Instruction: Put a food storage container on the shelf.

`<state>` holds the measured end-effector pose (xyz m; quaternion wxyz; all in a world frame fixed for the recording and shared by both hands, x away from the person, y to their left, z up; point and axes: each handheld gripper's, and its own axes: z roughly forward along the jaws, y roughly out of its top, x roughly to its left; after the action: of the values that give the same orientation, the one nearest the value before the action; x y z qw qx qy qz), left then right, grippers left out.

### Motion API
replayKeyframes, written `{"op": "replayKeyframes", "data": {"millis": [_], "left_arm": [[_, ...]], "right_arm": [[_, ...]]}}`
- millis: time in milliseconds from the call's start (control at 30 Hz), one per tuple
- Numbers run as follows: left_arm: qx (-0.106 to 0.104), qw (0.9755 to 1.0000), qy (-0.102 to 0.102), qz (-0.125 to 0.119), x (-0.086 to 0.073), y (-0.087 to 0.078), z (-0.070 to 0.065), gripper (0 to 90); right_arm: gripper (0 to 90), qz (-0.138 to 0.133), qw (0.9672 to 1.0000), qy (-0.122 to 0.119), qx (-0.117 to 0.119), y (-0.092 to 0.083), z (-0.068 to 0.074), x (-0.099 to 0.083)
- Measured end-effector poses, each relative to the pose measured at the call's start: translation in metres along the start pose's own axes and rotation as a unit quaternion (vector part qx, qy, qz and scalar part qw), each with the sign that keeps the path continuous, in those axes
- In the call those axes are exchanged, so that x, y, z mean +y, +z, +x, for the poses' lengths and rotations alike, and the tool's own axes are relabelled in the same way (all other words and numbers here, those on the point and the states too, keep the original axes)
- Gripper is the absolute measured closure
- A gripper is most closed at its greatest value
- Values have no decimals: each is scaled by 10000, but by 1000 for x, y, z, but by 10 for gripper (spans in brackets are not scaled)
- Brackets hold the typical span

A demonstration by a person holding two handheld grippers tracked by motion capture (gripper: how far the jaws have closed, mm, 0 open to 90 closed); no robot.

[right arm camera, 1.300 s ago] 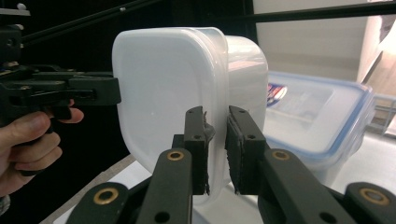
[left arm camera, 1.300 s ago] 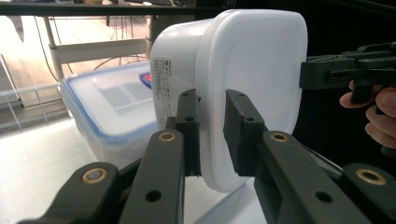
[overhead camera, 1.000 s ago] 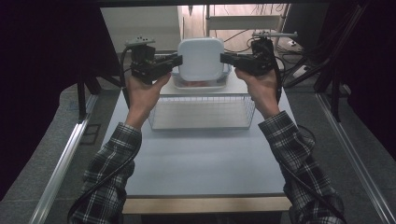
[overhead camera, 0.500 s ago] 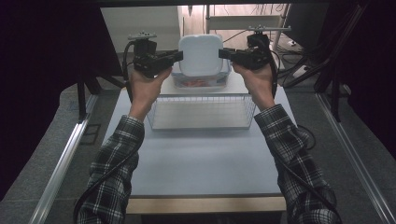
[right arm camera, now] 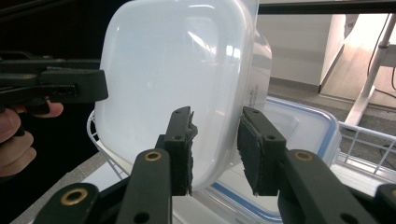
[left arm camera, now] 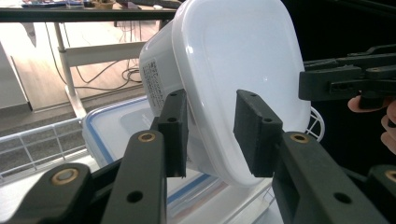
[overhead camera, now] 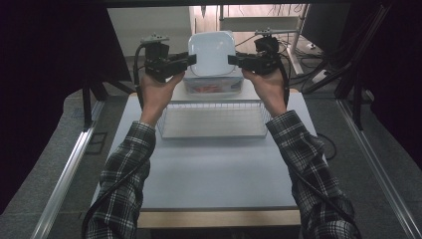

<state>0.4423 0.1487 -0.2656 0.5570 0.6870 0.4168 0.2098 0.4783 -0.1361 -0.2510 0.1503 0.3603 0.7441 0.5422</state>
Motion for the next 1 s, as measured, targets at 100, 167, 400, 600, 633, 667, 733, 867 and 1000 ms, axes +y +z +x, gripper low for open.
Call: {"op": "replayKeyframes", "data": {"millis": [100, 167, 400, 600, 633, 667, 733, 867, 1000], "left_arm": [[140, 9997, 139, 114, 1, 3, 0, 584], [96, 9997, 148, 158, 1, 5, 1, 556], [42, 9999, 52, 122, 1, 8, 5, 520], [209, 9997, 85, 121, 4, 11, 7, 453], [242, 9996, 110, 127, 4, 11, 7, 448], [273, 9995, 129, 111, 5, 12, 6, 444], [314, 9993, 172, 126, 7, 13, 7, 443], [349, 9991, 209, 143, 11, 16, 7, 470], [207, 9997, 77, 117, 13, 19, 10, 540]], "right_arm": [[628, 49, 10000, -7, -39, 2, 1, 0], [619, 68, 10000, 18, -60, 3, 0, 1], [597, 88, 9999, 42, -56, 4, -1, 3], [545, 70, 9998, 135, -90, 8, -3, 4], [536, 56, 9998, 144, -106, 8, -3, 5], [526, 49, 9998, 129, -148, 9, -3, 5], [521, 8, 9997, 114, -193, 10, -3, 6], [554, -90, 9996, 32, -258, 11, -1, 6], [607, -200, 9992, -25, -337, 12, -1, 8]]}}
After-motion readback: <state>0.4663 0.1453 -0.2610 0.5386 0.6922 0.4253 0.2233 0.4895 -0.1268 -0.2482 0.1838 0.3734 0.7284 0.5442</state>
